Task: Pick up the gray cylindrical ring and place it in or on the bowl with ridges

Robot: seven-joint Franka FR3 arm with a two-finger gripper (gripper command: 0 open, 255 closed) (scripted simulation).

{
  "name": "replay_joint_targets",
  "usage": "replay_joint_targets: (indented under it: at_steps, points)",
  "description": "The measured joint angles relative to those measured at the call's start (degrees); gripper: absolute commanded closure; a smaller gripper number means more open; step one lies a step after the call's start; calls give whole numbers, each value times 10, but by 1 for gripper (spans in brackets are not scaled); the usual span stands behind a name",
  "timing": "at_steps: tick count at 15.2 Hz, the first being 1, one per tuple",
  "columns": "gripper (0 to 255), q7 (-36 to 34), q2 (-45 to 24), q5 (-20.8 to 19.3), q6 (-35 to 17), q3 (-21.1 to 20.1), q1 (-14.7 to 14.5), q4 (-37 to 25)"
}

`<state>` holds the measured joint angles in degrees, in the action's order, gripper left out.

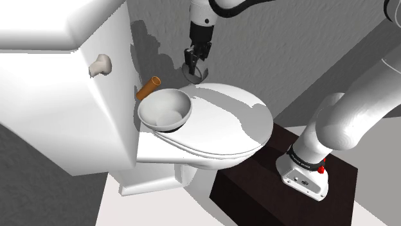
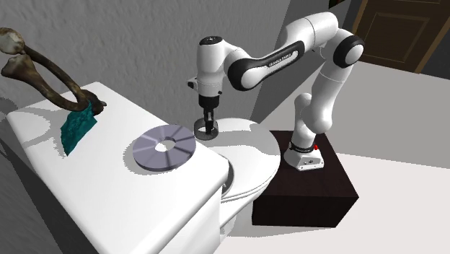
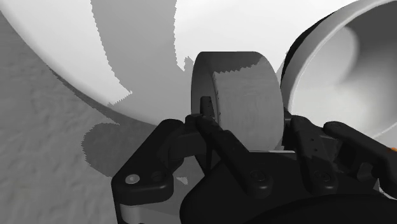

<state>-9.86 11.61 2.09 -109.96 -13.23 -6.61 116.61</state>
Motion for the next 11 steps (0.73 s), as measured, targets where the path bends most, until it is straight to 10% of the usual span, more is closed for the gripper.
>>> replay_joint_targets:
  at_steps: [11]
  points:
    - [255,-2,-2,-1,84,1,1,-86]
